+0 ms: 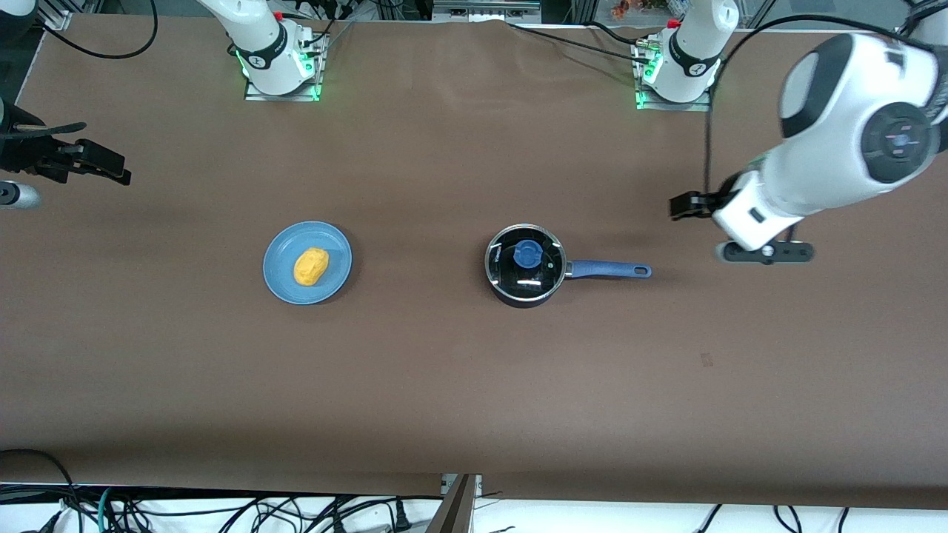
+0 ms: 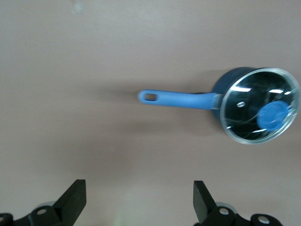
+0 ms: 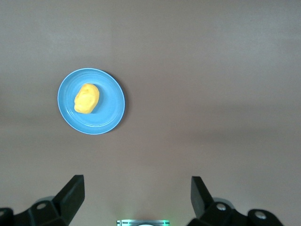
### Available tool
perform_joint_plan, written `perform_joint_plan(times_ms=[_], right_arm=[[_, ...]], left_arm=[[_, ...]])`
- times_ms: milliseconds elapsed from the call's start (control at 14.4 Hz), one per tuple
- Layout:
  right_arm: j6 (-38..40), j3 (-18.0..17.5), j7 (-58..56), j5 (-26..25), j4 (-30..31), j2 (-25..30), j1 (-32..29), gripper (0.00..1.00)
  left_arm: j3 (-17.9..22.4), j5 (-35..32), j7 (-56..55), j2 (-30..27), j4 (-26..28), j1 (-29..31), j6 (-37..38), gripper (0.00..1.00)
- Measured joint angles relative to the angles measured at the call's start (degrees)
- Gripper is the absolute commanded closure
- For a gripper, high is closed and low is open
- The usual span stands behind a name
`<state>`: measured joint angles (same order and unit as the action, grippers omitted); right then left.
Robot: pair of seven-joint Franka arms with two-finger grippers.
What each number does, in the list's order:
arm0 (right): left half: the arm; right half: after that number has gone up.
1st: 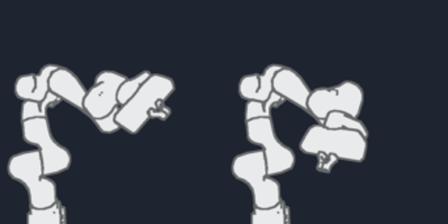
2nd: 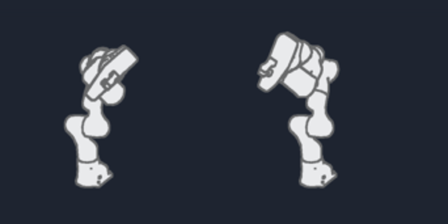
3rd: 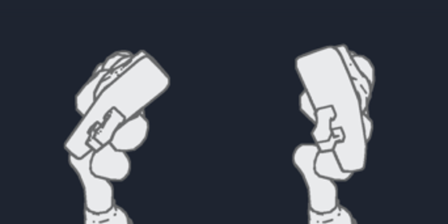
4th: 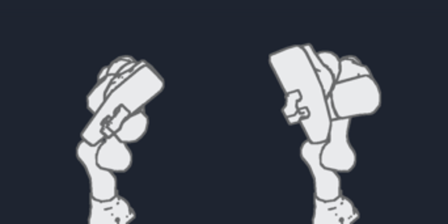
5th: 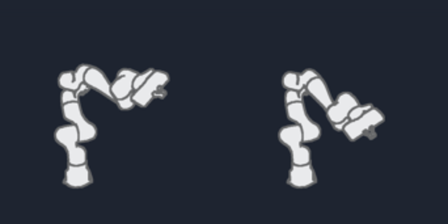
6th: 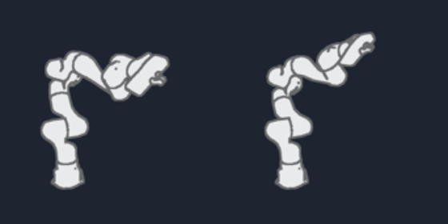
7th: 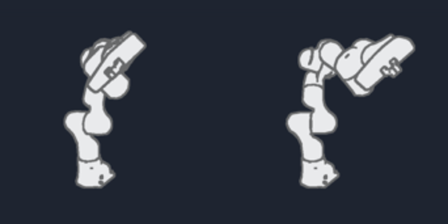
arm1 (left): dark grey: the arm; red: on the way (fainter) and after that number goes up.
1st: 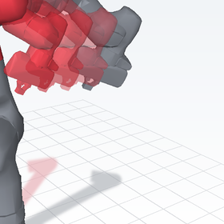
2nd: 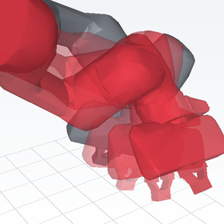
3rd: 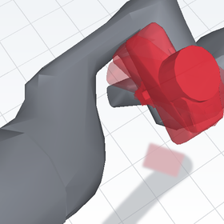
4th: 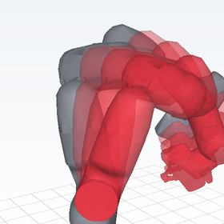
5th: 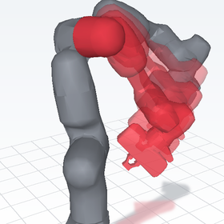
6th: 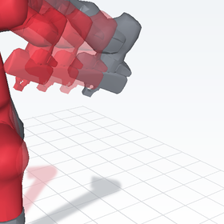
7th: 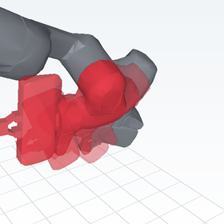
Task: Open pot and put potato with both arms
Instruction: 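Move the left gripper over the saucepan lid's blue knob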
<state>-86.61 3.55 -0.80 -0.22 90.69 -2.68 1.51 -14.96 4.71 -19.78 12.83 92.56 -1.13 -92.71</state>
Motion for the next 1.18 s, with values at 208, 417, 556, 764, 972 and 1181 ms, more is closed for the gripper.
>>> perform_joint_plan(times_ms=[208,417,556,764,972,1181], right_arm=[[-0.4,0.0,0.0,0.0,0.0,0.0,0.0,0.00],[-0.5,0.0,0.0,0.0,0.0,0.0,0.0,0.00],[-0.5,0.0,0.0,0.0,0.0,0.0,0.0,0.00],[-0.6,0.0,0.0,0.0,0.0,0.0,0.0,0.00],[-0.6,0.0,0.0,0.0,0.0,-0.1,0.0,0.00],[-0.6,0.0,0.0,0.0,0.0,-0.1,0.0,0.00]], left_arm=[[-2.4,0.0,-9.3,3.9,0.0,-3.1,-4.6,0.00],[-2.5,0.0,-16.7,7.5,0.0,-7.6,-9.4,0.00],[-2.6,0.0,-21.2,9.6,0.0,-10.4,-13.4,0.00],[-2.6,-0.1,-28.7,13.0,0.0,-15.5,-19.6,0.00],[-2.6,-1.3,-31.5,15.8,0.0,-18.5,-24.4,0.00],[-2.2,-1.9,-31.5,18.4,0.0,-18.5,-27.4,0.00]])
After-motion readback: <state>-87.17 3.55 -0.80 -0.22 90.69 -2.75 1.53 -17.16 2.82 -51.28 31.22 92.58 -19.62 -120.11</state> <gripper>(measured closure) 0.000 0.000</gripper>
